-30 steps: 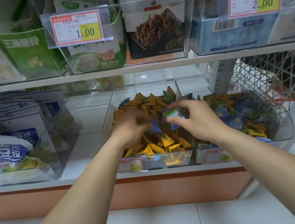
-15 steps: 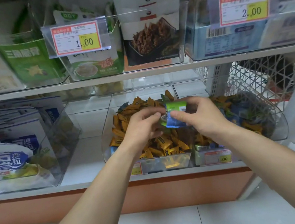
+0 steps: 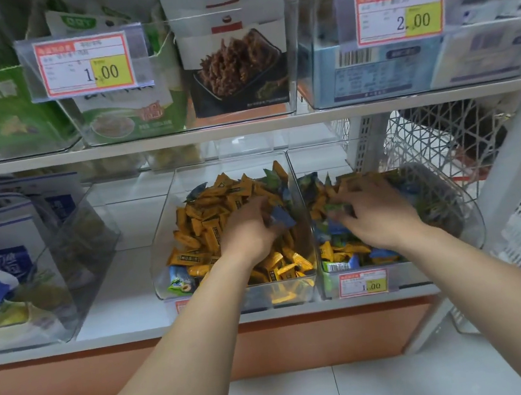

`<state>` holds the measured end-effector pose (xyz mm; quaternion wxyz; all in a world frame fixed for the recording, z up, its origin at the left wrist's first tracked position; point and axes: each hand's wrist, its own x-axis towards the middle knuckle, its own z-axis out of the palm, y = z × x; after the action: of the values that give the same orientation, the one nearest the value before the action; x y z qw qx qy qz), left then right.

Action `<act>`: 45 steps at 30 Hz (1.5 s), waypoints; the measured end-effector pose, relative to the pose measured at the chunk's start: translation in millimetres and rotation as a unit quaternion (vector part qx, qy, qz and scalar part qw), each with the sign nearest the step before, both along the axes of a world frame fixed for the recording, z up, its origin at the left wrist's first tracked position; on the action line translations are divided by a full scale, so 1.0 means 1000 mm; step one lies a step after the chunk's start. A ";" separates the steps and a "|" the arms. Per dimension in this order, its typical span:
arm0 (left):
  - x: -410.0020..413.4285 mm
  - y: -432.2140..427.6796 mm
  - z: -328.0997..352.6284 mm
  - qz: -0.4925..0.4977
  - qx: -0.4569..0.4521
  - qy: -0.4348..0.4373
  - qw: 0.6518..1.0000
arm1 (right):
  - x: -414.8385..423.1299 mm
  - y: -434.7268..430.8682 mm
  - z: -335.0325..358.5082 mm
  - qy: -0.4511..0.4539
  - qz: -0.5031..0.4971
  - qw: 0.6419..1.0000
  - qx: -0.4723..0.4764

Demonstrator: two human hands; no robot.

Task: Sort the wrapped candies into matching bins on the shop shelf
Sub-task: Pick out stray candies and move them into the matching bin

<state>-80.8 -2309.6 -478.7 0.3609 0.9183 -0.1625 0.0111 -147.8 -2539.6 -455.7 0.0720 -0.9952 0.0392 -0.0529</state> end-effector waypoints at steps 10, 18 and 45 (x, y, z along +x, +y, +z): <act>0.004 0.020 0.013 0.030 -0.101 -0.041 0.994 | 0.070 0.049 0.037 -0.056 0.141 0.977 0.152; -0.006 0.052 0.013 0.036 -0.118 0.007 0.992 | 0.134 0.063 0.027 0.040 0.184 0.982 0.024; -0.034 0.009 0.045 -0.019 -0.417 0.113 0.902 | 0.000 0.076 0.040 -0.043 0.057 0.765 0.640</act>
<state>-114.5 -2300.2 -434.2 0.7268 0.6757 -0.1189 -0.0332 -148.1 -2464.0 -415.2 0.6968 -0.7152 0.0045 -0.0546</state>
